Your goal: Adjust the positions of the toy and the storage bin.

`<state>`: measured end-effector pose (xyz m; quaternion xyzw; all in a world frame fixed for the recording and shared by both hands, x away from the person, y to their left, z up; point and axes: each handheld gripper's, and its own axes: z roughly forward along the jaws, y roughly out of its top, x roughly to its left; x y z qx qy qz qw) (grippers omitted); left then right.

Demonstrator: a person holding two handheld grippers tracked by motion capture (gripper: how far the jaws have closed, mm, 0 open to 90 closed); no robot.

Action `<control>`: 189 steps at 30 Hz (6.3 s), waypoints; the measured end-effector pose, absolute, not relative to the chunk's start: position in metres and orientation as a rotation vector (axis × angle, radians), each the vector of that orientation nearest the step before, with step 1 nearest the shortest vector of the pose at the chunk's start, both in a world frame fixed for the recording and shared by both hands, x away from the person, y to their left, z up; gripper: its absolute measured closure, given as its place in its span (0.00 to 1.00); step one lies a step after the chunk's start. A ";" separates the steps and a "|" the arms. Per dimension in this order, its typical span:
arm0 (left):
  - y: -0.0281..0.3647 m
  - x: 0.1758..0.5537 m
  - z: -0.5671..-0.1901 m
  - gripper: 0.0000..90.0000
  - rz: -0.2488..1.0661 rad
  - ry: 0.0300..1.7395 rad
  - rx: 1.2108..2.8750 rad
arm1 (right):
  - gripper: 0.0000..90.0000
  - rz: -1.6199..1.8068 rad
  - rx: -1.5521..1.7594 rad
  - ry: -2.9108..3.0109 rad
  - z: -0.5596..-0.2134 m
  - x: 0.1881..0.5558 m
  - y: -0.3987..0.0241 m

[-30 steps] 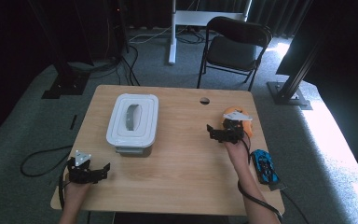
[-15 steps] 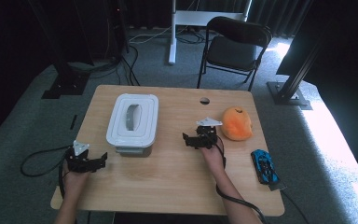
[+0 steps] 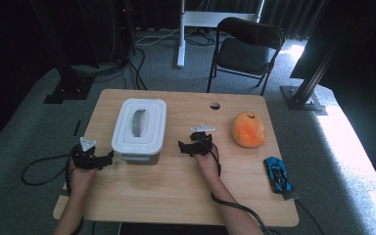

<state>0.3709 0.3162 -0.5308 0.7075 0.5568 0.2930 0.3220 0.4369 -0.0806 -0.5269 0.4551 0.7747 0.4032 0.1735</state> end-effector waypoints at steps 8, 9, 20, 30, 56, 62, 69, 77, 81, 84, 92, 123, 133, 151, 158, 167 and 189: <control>0.313 0.385 -0.533 0.00 0.793 1.459 1.893 | 0.13 1.167 1.326 2.196 -0.534 0.443 -0.062; 0.313 0.387 -0.534 0.00 0.787 1.459 1.892 | 0.13 1.159 1.324 2.194 -0.533 0.443 -0.060; 0.319 0.405 -0.525 0.00 0.786 1.449 1.878 | 0.13 1.166 1.312 2.196 -0.528 0.455 -0.043; 0.311 0.418 -0.516 0.00 0.778 1.434 1.891 | 0.15 1.173 1.328 2.182 -0.525 0.459 -0.034; 0.284 0.407 -0.515 0.00 0.717 1.398 1.873 | 0.19 1.173 1.252 2.227 -0.520 0.452 -0.035; 0.281 0.406 -0.516 0.00 0.726 1.397 1.881 | 0.21 1.179 1.243 2.247 -0.517 0.451 -0.037; 0.277 0.405 -0.514 0.00 0.733 1.388 1.912 | 0.24 1.182 1.237 2.246 -0.514 0.448 -0.038; 0.269 0.406 -0.514 0.00 0.722 1.365 1.929 | 0.25 1.187 1.249 2.255 -0.513 0.447 -0.045; 0.263 0.407 -0.513 0.00 0.715 1.351 1.945 | 0.26 1.185 1.255 2.251 -0.513 0.445 -0.052; 0.257 0.408 -0.513 0.00 0.713 1.342 1.951 | 0.26 1.179 1.263 2.245 -0.513 0.444 -0.057; 0.245 0.409 -0.513 0.00 0.704 1.324 1.968 | 0.26 1.163 1.268 2.239 -0.512 0.441 -0.071; 0.200 0.416 -0.512 0.00 0.674 1.221 2.062 | 0.26 1.165 1.348 2.178 -0.513 0.423 -0.119; 0.185 0.417 -0.511 0.00 0.665 1.194 2.084 | 0.26 1.150 1.343 2.173 -0.512 0.416 -0.134; 0.167 0.415 -0.514 0.00 0.640 1.150 2.109 | 0.26 1.136 1.330 2.156 -0.510 0.398 -0.152; 0.163 0.413 -0.516 0.00 0.633 1.135 2.122 | 0.26 1.145 1.330 2.155 -0.511 0.393 -0.158; 0.173 0.420 -0.520 0.00 0.598 1.161 2.056 | 0.20 1.152 1.407 2.161 -0.520 0.403 -0.168; 0.185 0.468 -0.518 0.00 0.589 1.224 1.964 | 0.19 1.050 1.428 2.132 -0.519 0.456 -0.167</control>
